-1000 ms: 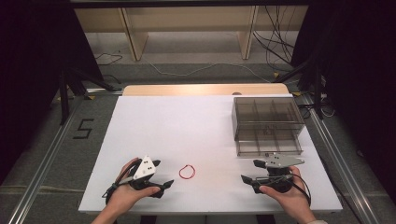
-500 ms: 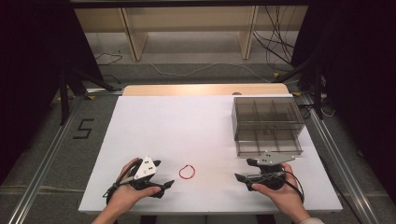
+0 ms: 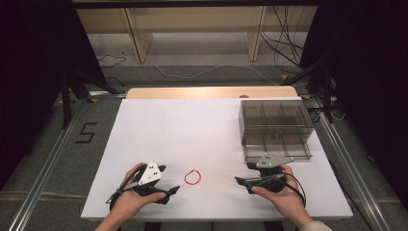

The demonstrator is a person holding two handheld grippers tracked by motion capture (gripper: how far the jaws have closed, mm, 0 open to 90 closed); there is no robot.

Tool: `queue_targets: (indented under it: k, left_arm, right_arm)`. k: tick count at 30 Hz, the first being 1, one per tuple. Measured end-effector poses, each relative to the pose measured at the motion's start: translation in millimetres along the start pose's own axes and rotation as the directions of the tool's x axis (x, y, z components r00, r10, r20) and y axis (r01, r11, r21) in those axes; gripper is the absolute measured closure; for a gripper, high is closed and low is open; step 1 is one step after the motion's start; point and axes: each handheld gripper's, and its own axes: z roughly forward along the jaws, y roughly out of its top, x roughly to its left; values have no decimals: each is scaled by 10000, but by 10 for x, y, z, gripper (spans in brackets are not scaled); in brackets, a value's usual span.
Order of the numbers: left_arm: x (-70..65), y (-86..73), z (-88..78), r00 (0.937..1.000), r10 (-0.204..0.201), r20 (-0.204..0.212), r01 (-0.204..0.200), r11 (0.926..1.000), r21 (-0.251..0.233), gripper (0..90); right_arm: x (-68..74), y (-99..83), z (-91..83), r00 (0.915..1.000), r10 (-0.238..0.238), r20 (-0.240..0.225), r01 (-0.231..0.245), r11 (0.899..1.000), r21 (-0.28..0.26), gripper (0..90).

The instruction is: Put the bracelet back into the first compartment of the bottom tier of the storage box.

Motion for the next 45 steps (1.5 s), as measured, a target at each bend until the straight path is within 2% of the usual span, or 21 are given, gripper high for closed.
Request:
queue_targets:
  k: [29, 45]
  left_arm:
    - [5, -8, 9, 10000, -5, 7, 5, 10000, 64, 162]
    - [9, -10, 11, 10000, -9, 4, 9, 10000, 92, 162]
  right_arm:
    - [153, 302, 431, 9977, -458, -499, 474, 9984, 313, 385]
    - [274, 459, 721, 9936, -690, -895, 742, 9957, 559, 433]
